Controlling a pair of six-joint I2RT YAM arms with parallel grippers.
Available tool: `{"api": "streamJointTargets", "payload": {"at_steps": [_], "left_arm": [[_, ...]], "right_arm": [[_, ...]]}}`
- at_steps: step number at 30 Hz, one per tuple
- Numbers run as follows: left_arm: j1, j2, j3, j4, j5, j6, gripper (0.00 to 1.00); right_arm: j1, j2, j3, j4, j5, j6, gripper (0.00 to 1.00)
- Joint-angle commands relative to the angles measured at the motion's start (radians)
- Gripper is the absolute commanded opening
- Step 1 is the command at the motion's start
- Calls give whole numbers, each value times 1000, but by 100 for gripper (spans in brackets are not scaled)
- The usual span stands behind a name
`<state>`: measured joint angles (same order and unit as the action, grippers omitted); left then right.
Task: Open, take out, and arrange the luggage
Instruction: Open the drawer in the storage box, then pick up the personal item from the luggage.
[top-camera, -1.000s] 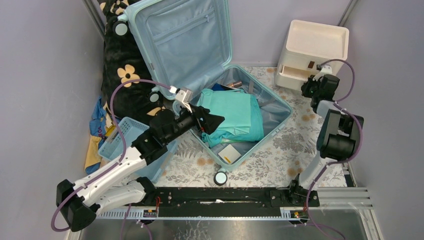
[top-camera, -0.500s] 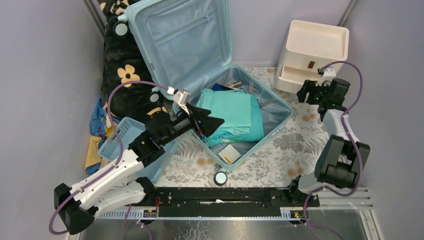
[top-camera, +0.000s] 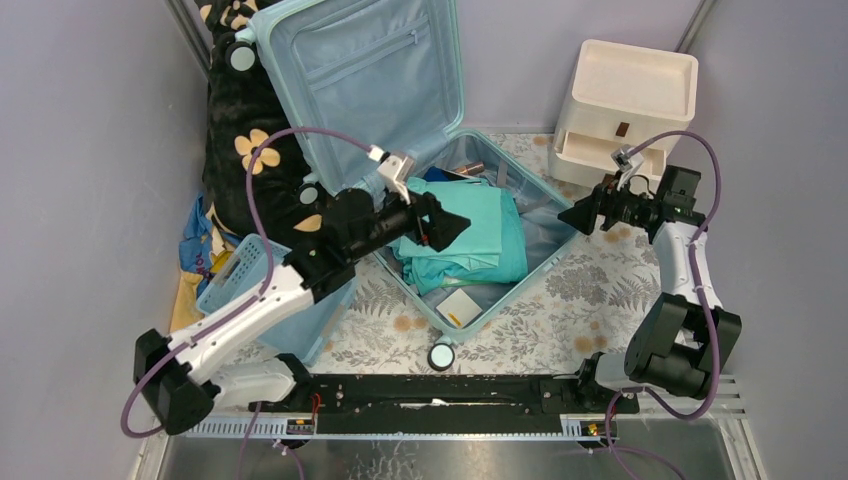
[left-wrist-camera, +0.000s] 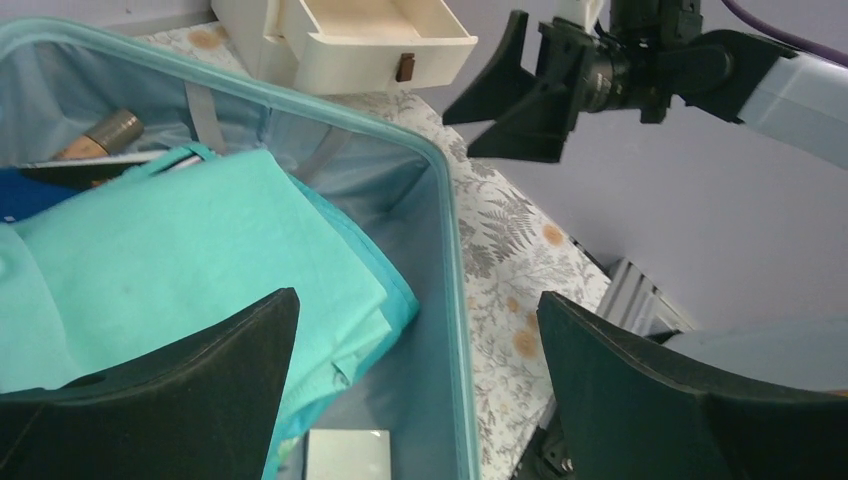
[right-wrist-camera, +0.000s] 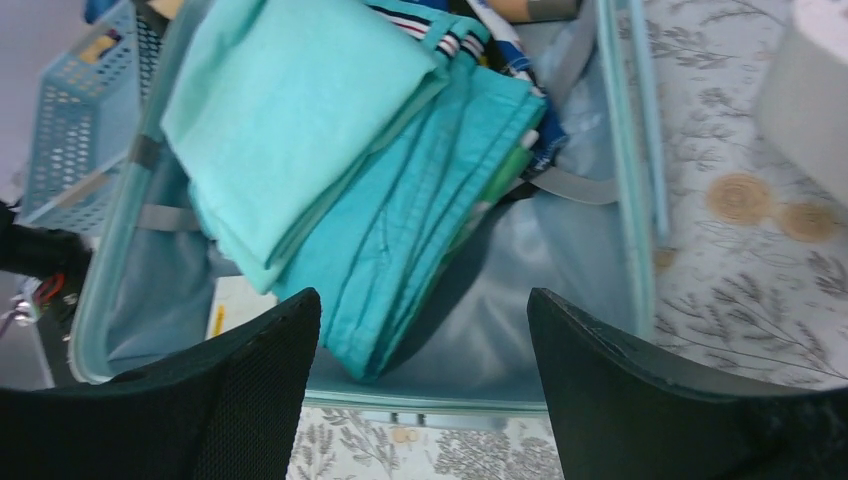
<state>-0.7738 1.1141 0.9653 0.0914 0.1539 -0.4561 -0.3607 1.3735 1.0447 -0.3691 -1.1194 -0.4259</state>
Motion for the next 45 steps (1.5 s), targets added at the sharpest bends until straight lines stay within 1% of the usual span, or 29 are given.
{"api": "streamJointTargets", "payload": {"at_steps": [1,5,8,11,14,15,20,22,29,33,35,37,39,41,43,45], "left_arm": [[10,98,145,-99,-31,110,96],[18,182,231,-166,-70,156,95],[39,232,271,-184,-82,175,95],[78,280,302,-165,-59,165,94],[131,339,350,-157,5,147,93],[148,358,366,-150,25,140,93],[203,491,482,-163,110,136,87],[219,536,527,-184,134,146,86],[246,636,596,-173,134,131,83],[244,678,666,-231,144,115,83],[245,704,729,-325,184,103,80],[236,706,782,-419,212,133,78],[223,664,768,-468,235,211,78],[218,594,703,-489,235,277,78],[217,530,632,-503,217,303,78],[218,464,540,-493,177,312,79]], "right_arm": [[2,-41,-10,-45,-157,-40,82],[2,-58,-14,-62,-167,-54,82],[2,-71,-10,-75,-159,-62,81],[2,-94,0,-101,-137,-85,82],[2,-110,10,-97,-122,-93,82],[2,-109,24,-121,-116,-109,82],[2,-43,145,-374,-75,-336,81],[2,-18,185,-432,-63,-390,82],[2,99,342,-642,-54,-583,81],[2,128,356,-702,-61,-645,80],[7,120,359,-744,-68,-703,79],[26,102,360,-819,-87,-816,80],[57,84,342,-870,-110,-905,80],[103,72,292,-906,-123,-1018,80],[160,62,249,-926,-137,-1131,81],[214,62,230,-921,-141,-1171,81]]}}
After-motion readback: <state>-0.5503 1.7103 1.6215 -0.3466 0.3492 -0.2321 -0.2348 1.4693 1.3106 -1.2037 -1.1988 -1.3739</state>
